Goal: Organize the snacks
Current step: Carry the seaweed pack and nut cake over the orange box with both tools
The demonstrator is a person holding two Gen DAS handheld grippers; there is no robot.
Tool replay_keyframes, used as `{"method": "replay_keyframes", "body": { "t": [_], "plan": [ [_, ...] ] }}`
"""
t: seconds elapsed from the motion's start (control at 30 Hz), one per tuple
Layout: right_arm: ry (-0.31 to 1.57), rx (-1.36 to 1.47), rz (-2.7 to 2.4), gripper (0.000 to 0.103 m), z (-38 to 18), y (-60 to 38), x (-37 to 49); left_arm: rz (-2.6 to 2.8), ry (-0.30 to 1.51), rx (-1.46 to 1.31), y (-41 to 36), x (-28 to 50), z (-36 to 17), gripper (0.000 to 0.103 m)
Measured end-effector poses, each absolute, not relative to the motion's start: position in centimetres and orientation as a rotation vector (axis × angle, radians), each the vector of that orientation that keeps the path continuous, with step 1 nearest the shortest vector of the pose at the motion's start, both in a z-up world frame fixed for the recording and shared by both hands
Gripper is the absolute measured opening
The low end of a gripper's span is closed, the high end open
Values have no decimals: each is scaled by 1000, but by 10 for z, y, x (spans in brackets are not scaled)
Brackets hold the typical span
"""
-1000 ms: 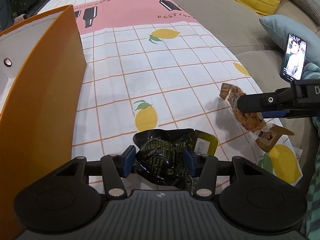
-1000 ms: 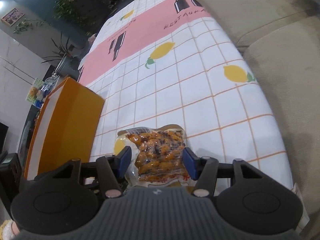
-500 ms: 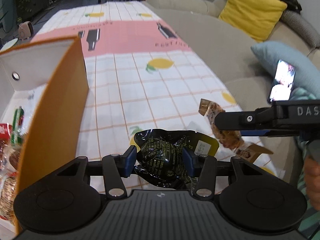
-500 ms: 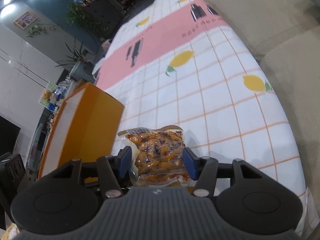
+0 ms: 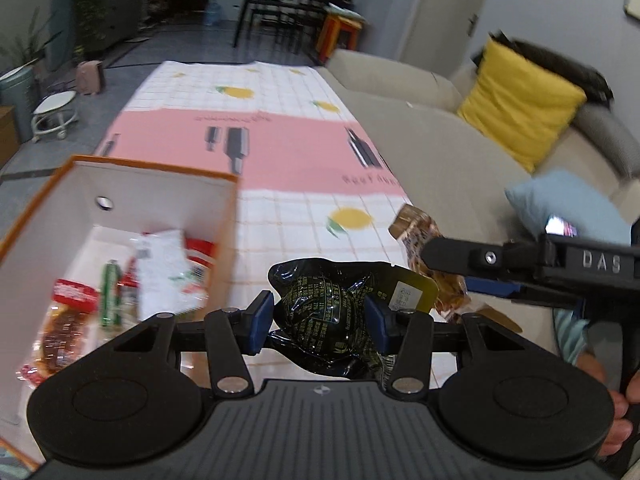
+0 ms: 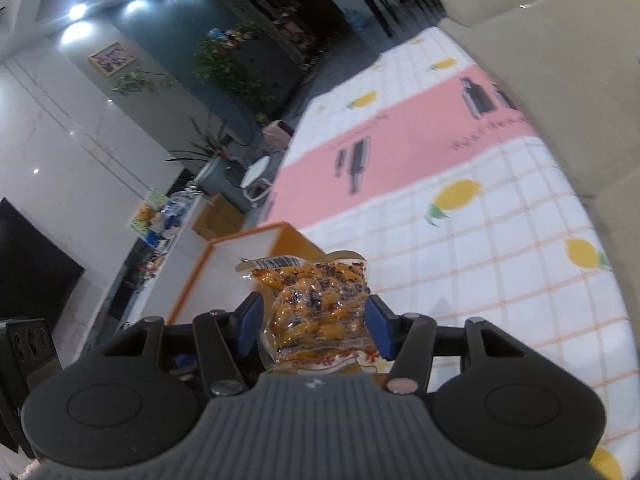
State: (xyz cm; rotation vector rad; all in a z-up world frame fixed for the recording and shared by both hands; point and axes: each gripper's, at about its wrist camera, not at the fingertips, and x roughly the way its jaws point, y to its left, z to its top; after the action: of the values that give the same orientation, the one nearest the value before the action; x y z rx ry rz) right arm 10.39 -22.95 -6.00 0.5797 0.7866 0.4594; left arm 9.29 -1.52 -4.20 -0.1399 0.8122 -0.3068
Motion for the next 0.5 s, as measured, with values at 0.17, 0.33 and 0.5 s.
{"method": "replay_keyframes", "body": {
  "t": [0.17, 0.33, 0.5],
  "plan": [
    [766, 552, 536, 54, -40, -192, 116, -257, 784, -161, 21, 101, -20, 55],
    [740, 492, 618, 54, -23, -147, 131, -207, 749, -148, 55, 108, 5, 55],
    [739, 409, 670, 54, -12, -107, 150, -133, 749, -59, 77, 121, 15, 55]
  ]
}}
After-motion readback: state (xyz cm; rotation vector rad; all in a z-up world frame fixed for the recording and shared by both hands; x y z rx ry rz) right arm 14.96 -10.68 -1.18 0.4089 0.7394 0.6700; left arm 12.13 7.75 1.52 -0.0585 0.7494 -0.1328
